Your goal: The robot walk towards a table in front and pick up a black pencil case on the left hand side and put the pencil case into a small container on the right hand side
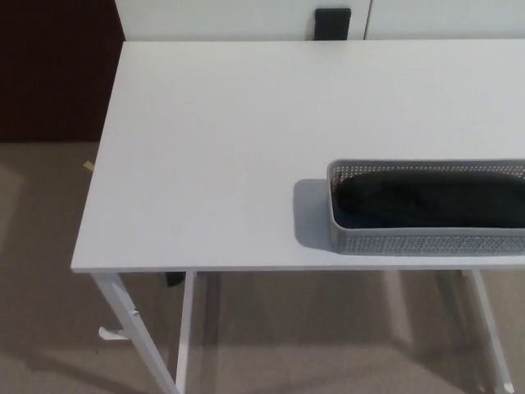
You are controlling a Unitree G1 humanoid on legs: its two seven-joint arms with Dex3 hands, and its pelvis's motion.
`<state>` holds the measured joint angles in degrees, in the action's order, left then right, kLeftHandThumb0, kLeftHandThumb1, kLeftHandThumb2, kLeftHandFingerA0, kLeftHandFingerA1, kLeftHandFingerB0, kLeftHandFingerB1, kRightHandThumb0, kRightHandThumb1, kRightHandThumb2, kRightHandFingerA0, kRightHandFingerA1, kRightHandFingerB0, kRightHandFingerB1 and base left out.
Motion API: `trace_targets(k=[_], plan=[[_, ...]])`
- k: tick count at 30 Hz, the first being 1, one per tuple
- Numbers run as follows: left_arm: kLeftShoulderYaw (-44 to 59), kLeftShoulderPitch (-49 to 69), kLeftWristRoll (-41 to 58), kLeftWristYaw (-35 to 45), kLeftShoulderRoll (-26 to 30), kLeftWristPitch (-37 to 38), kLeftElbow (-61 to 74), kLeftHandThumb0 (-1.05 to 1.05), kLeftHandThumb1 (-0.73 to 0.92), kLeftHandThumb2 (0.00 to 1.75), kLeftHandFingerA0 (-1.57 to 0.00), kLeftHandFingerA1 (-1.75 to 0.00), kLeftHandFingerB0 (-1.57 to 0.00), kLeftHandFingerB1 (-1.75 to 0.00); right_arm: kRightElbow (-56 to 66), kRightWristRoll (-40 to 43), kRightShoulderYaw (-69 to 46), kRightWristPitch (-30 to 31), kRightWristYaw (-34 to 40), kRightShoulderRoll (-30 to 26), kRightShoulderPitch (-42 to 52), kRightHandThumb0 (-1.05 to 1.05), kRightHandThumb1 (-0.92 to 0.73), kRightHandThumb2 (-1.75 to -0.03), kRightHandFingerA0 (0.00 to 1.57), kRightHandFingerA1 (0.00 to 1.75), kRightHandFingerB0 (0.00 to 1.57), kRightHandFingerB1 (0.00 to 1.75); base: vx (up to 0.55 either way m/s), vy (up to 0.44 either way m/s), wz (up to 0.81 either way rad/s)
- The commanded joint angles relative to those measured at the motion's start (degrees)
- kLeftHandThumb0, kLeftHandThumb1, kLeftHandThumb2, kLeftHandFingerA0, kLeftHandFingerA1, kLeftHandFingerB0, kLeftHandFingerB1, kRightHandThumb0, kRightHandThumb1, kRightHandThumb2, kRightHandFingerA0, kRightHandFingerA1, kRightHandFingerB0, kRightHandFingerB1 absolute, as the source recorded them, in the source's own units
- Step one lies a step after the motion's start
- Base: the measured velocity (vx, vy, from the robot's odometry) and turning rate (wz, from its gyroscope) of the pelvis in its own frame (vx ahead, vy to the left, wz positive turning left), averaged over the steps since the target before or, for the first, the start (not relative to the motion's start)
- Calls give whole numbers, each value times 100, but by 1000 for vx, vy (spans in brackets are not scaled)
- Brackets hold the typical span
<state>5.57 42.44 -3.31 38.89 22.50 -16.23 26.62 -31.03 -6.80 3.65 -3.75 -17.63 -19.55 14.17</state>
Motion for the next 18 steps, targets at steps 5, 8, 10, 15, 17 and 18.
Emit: trace_targets(k=[5, 8, 10, 15, 17, 18], plan=[[-407, -1742, -635, -1444, -380, 1575, -4130, -71, 63, 59, -26, -39, -27, -31, -399, 79, -226, -575, 249, -71, 338, -25, -59, -57, 54, 54, 44, 45, 0, 0, 0], [-170, -2413, -332, -1801, -793, 1326, -5118, -65, 57, 57, -22, -45, -29, -31, -313, 93, -279, -475, 327, -58, 327, -25, -59, -57, 54, 53, 44, 45, 0, 0, 0], [-160, -2618, -405, -2027, -813, 1389, -5432, -68, 60, 58, -22, -44, -28, -31, -348, 106, -286, -506, 369, -8, 282, -25, -59, -57, 54, 53, 43, 45, 0, 0, 0], [-187, -2918, -589, -2322, -466, 1994, -6690, -70, 60, 58, -18, -43, -19, -32, -505, 261, -434, -667, 503, 134, 158, -26, -41, -83, 42, 63, 28, 53, 0, 0, 0], [-90, -2919, -470, -2298, -421, 2058, -6812, -70, 60, 59, -19, -42, -18, -32, -527, 267, -451, -729, 514, 150, 157, -29, -41, -83, 42, 62, 27, 53, 0, 0, 0], [31, -2922, -313, -2222, -434, 1981, -6825, -68, 60, 58, -17, -41, -17, -29, -530, 250, -449, -743, 536, 157, 159, -31, -42, -83, 40, 61, 24, 52, 0, 0, 0]])
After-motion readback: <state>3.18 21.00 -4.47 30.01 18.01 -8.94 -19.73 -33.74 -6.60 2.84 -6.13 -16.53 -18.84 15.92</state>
